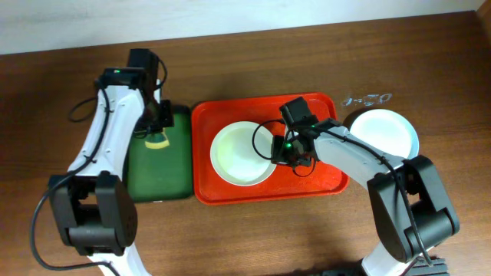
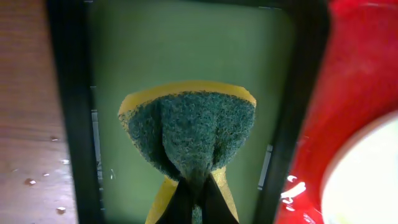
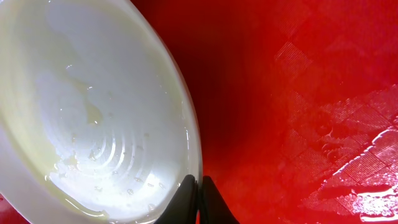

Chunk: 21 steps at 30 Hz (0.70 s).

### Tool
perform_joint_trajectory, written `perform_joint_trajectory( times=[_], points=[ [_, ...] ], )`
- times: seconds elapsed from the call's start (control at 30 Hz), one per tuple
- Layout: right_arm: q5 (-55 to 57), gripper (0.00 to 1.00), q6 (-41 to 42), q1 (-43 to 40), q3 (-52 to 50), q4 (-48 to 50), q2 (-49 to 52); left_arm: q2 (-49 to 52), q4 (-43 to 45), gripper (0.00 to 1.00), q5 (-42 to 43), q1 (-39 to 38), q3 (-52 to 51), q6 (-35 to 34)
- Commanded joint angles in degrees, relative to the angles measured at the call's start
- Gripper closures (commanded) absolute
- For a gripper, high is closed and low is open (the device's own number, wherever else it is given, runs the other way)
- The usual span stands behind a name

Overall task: Clean dirty plates on tray and stack at the side
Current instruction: 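Return the sponge to the green tray and release it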

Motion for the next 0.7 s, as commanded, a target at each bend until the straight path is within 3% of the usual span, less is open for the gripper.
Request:
perform_joint_trajectory(
  times=[0.0, 0.3, 0.33, 0.37, 0.4, 0.43, 0.47, 0.67],
  points=[
    [0.7, 0.95, -0.6, 0.3, -0.3, 0.6, -0.5, -1.1, 1.3, 1.00, -2.4, 1.0, -1.9, -0.6],
    [0.7, 0.94, -0.6, 0.3, -0.3, 0.6, -0.5, -1.1, 13.9, 1.00, -3.3, 1.0, -14.9, -0.5],
    [0.7, 0.87, -0.6, 0.3, -0.3, 0.6, -0.5, -1.1, 14.2, 0.99, -3.2, 1.0, -15.3, -0.6],
    [0.7, 0.78, -0.6, 0.3, -0.3, 0.6, -0.5, -1.2, 14.2, 0.87, -2.6, 1.0, -15.3, -0.6],
    [1.1, 0.71, -0.6, 0.3, -0.3, 0.6, -0.5, -1.4, 14.2, 0.61, -1.7, 1.0, -15.0, -0.6],
    [1.4, 0.64, -0.7, 0.3, -0.3, 0.6, -0.5, -1.5, 14.0, 0.41, -1.0, 1.0, -14.5, -0.6],
    [2.4, 0.61, -0.7, 0.3, -0.3, 0.6, -0.5, -1.6, 13.3, 0.32, -0.2, 1.1, -13.3, -0.6],
    [5.0, 0.61, -0.6, 0.4, -0.3, 1.4, -0.5, -6.6, 7.7, 0.30, 0.0, 1.9, -1.6, -0.6]
  ],
)
